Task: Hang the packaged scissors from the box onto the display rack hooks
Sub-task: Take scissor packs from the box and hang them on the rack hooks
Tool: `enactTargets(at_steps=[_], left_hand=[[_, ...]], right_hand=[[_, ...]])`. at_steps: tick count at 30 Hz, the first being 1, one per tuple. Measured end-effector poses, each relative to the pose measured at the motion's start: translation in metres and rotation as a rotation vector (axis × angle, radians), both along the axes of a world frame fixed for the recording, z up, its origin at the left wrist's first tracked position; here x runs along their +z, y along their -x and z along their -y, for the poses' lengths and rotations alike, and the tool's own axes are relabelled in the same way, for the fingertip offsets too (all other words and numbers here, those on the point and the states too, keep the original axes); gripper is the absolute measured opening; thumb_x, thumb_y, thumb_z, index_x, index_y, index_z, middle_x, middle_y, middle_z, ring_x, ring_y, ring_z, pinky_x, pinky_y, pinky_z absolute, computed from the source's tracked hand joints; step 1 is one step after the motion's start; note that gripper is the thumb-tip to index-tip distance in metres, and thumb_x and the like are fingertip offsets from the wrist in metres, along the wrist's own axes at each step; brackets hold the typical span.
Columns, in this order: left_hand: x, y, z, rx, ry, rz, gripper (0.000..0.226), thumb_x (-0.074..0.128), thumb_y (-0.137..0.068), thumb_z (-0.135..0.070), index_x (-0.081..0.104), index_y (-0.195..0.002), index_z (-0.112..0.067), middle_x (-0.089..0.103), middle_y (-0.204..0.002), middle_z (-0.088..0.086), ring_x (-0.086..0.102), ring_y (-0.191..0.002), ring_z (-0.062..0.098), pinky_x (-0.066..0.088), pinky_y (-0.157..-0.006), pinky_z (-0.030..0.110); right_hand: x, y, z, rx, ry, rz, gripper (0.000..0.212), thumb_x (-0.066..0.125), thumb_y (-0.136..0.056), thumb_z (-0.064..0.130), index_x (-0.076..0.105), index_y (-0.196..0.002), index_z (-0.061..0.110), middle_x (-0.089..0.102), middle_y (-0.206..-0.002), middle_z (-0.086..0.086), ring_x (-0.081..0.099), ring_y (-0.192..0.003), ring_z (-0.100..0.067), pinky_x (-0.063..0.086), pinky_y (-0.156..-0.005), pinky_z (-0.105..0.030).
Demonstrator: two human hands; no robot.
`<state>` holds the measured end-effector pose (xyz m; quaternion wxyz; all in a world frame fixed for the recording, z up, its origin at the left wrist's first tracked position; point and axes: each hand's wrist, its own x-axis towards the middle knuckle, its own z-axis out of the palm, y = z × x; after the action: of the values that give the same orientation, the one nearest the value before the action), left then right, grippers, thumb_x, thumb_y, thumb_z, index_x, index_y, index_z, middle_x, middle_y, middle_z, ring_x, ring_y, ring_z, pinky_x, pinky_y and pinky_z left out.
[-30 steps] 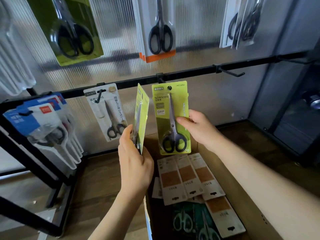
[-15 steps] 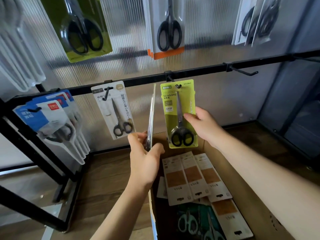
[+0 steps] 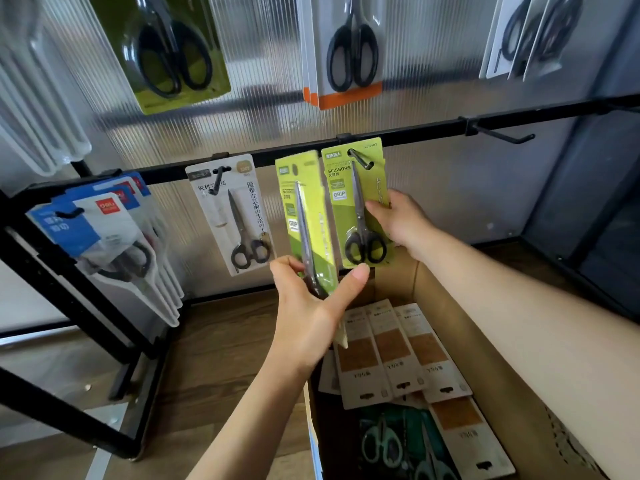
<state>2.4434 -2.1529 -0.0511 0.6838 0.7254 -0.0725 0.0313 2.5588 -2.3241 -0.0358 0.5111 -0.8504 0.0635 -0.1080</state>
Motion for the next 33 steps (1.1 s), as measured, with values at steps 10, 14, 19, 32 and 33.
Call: enactTargets(at_steps=[10,14,19,32,33], left_hand=[[-0.002,-0.018,0.01,0.218,-0.07,0.067,0.015,0.05,-0.093,-0.038,0.039,-0.088,-0.028,0.047,-0.098,0.009,0.05,-0.083,0.018,0.048,-0.081,0.044],[-0.008,-0.021,0.018,0.2,-0.156,0.145,0.01,0.053,-0.093,-0.028,0.044,-0.093,-0.031,0.055,-0.106,0.014,0.058,-0.091,0.021,0.05,-0.084,0.046],[-0.015,-0.019,0.026,0.144,-0.193,0.189,0.015,0.056,-0.092,-0.021,0.048,-0.099,-0.031,0.051,-0.109,0.001,0.054,-0.103,0.016,0.049,-0.091,0.046],[-0.013,-0.035,0.029,0.102,-0.248,0.141,0.031,0.055,-0.091,-0.011,0.044,-0.113,-0.029,0.044,-0.12,0.0,0.047,-0.11,0.007,0.04,-0.105,0.035],[-0.014,-0.039,0.029,0.1,-0.256,0.138,0.031,0.055,-0.091,-0.011,0.043,-0.114,-0.029,0.043,-0.12,0.0,0.047,-0.111,0.009,0.04,-0.104,0.036]], right_hand=[[-0.027,-0.005,0.009,-0.106,-0.006,-0.08,0.031,0.044,-0.099,0.031,0.046,-0.125,0.014,0.053,-0.12,-0.001,0.051,-0.101,-0.02,0.042,-0.082,-0.029],[-0.064,0.024,0.025,-0.179,0.073,-0.161,0.031,0.046,-0.098,0.027,0.048,-0.127,0.014,0.055,-0.128,-0.004,0.053,-0.112,-0.022,0.038,-0.081,-0.024],[-0.1,0.065,0.047,-0.033,0.33,-0.276,0.017,0.045,-0.098,0.021,0.061,-0.101,0.017,0.063,-0.102,0.0,0.057,-0.088,-0.016,0.048,-0.075,-0.027],[-0.125,0.078,0.067,0.144,0.344,-0.422,0.015,0.046,-0.095,0.019,0.059,-0.087,0.02,0.062,-0.093,0.002,0.058,-0.09,-0.013,0.049,-0.082,-0.028],[-0.127,0.078,0.067,0.145,0.347,-0.425,0.016,0.045,-0.095,0.018,0.059,-0.086,0.019,0.061,-0.09,0.002,0.058,-0.088,-0.013,0.049,-0.08,-0.028]])
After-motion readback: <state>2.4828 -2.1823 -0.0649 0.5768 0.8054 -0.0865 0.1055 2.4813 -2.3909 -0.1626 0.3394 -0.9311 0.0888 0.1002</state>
